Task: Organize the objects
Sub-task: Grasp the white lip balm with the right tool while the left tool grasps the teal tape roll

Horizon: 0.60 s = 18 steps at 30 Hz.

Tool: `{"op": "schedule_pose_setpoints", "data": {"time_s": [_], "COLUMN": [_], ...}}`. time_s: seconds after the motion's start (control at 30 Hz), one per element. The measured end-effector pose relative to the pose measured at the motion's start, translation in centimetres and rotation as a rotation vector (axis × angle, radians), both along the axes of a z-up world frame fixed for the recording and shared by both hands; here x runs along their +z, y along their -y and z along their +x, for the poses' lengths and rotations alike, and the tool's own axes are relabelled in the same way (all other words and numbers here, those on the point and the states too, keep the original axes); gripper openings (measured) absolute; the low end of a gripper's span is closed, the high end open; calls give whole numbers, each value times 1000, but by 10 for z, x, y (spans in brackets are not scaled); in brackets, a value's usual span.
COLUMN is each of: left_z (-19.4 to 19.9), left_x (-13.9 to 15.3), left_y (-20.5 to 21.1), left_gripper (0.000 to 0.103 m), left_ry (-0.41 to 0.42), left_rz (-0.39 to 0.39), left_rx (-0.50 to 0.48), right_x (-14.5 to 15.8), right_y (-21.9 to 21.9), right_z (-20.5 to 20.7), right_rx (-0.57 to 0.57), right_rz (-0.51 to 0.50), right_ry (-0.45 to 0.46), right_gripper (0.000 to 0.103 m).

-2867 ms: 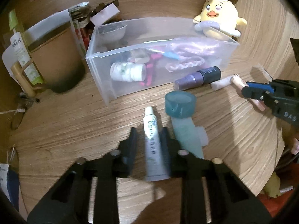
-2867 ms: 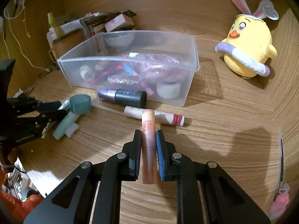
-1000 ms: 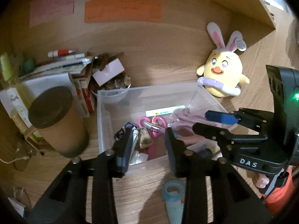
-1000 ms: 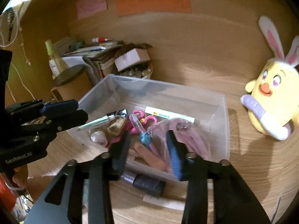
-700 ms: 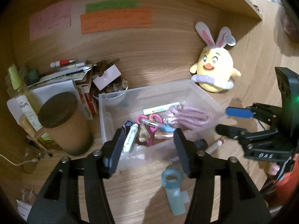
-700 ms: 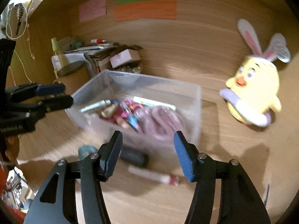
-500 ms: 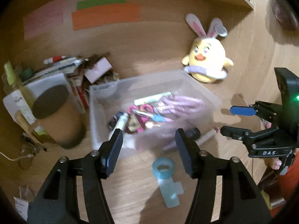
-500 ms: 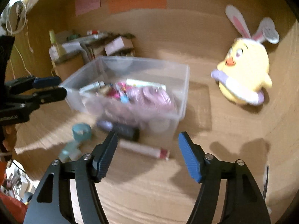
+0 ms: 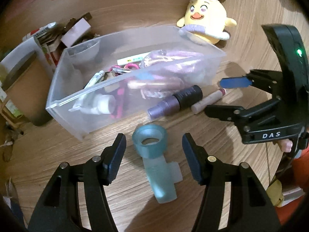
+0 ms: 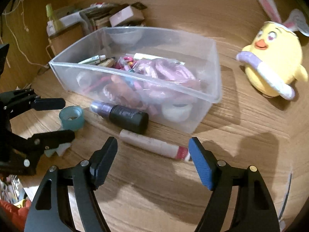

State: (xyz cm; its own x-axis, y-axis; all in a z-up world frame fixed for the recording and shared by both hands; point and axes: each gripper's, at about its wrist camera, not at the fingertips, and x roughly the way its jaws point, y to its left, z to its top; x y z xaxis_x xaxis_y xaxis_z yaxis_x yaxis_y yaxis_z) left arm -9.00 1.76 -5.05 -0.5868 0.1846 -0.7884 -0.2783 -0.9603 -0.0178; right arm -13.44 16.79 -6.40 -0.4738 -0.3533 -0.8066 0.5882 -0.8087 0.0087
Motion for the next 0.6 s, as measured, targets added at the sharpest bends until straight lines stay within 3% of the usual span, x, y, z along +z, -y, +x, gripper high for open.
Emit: {"op": "schedule_pose_setpoints", "data": {"time_s": [0.2, 0.27, 0.33, 0.53, 0.6], "left_z": [3, 3, 3, 4, 7], "left_x": [-5, -5, -5, -4, -1], "left_y": [-2, -1, 1, 6, 10], "left_gripper": [42, 38, 38, 38, 38], "left_ry": [-8, -9, -10, -15, -24], "left_rz": [-15, -13, -4, 17, 34], "left_rx": [6, 8, 12, 28, 33], "right_x": [-8, -8, -7, -6, -3], "right_y": [0, -4, -7, -9, -11], "right_z": [-4, -2, 0, 13, 17], "right_rx": [30, 24, 26, 51, 58], "right_rz": [-5, -7, -8, -29, -73], "right_ry": [73, 74, 78, 96, 106], "right_gripper": [70, 60, 42, 14, 14]}}
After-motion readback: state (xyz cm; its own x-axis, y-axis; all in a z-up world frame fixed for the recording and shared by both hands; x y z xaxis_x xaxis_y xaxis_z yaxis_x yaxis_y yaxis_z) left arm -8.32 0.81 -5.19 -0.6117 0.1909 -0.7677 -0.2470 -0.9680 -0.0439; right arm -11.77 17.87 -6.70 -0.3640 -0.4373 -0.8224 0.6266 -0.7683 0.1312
